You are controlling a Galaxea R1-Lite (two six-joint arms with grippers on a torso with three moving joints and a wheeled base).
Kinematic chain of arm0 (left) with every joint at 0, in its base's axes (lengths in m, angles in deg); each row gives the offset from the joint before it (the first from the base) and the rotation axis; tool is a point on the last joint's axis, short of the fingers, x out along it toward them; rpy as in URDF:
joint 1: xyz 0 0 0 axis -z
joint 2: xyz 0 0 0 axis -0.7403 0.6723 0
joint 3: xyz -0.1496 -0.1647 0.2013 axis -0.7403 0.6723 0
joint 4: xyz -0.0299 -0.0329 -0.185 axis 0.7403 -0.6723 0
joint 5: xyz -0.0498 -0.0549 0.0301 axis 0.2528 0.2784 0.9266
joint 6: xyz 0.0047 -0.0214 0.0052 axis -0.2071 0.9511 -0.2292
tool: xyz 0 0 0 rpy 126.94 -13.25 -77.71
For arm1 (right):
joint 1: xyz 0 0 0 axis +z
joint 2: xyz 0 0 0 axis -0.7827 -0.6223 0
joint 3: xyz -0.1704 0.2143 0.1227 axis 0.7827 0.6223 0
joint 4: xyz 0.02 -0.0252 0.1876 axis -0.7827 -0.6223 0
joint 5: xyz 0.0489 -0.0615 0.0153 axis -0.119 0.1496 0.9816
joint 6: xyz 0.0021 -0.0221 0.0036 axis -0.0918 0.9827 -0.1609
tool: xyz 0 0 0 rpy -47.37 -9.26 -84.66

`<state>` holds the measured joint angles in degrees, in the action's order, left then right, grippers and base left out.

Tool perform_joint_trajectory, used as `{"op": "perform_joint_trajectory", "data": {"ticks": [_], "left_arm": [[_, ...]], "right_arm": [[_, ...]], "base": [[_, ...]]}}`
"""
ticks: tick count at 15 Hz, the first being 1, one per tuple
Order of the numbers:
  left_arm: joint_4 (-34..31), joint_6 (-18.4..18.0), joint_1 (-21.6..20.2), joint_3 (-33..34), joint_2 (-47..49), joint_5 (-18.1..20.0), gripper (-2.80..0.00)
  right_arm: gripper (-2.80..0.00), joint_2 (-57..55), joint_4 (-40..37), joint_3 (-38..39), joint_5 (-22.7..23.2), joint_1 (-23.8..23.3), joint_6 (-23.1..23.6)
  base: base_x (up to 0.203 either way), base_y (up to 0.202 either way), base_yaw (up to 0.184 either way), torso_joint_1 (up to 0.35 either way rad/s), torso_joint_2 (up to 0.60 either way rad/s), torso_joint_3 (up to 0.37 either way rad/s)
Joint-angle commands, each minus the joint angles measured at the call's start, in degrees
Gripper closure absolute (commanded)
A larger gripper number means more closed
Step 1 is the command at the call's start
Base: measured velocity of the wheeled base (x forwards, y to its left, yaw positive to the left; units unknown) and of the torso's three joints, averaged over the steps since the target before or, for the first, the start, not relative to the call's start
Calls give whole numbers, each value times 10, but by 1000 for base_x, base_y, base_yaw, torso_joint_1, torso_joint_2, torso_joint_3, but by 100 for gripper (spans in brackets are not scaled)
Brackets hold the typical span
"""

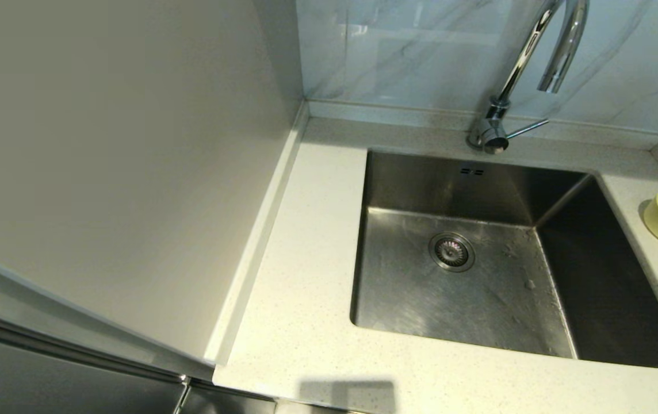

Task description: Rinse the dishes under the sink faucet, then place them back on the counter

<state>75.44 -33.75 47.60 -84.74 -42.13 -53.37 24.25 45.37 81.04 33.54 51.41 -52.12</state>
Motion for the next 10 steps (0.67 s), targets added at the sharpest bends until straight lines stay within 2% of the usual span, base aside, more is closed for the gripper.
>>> {"op": "perform_joint_trajectory", "data": {"ticks": [1, 10], "left_arm": [[0, 0, 0, 0, -2, 0, 0], [0, 0, 0, 0, -2, 0, 0]], "right_arm": [[0, -1, 0, 0, 0, 0, 0], [0, -2, 1, 0, -4, 0, -11]], "base": [[0, 0, 0, 0, 0, 0], [0, 0, 0, 0, 0, 0]]}}
